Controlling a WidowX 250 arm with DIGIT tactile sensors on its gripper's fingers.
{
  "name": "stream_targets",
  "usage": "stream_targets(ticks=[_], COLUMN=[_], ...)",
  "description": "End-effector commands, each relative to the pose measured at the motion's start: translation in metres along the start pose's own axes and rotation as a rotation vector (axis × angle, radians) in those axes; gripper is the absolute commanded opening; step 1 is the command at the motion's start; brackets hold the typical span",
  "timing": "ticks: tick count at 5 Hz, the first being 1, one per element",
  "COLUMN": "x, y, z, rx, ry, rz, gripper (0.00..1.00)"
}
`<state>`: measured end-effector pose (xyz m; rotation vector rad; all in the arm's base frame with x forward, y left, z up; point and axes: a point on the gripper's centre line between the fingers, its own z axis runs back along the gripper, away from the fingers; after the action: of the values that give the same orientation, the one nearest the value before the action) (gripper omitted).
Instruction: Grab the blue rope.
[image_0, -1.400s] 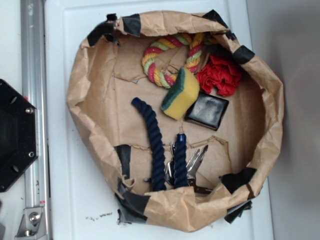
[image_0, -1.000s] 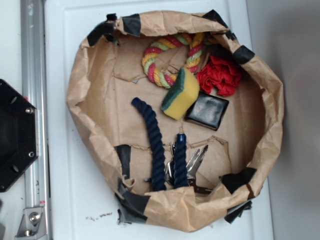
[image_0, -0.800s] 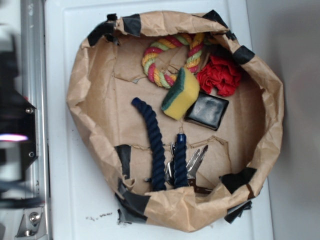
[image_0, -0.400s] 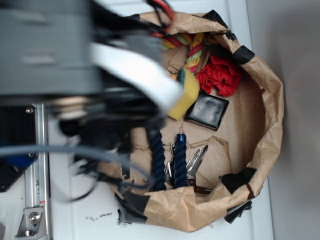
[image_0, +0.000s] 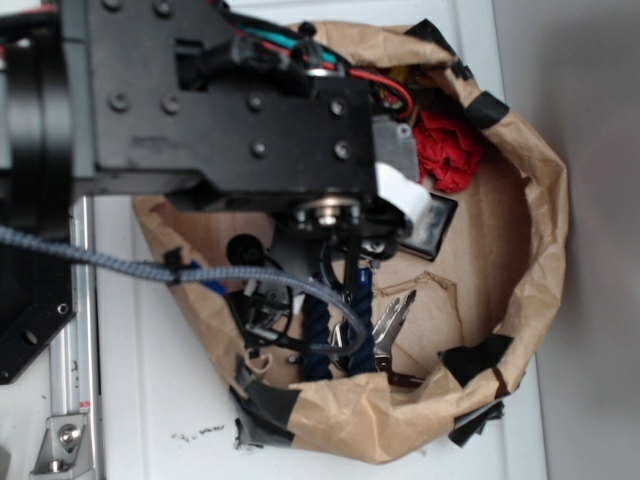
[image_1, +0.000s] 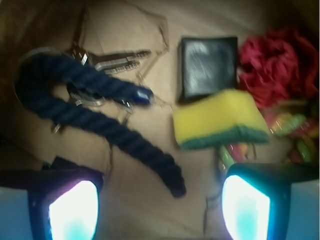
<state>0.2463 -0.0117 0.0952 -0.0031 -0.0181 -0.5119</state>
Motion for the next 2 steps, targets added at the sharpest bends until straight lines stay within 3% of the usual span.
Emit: stream_targets(ticks=[1, 2], x=[0.005, 0.023], y=[0.001, -0.02], z=[0.006, -0.022], rx=[0.014, 0.061], ry=[-0.029, -0.02], rz=[0.004, -0.125], gripper=[1.0, 1.0])
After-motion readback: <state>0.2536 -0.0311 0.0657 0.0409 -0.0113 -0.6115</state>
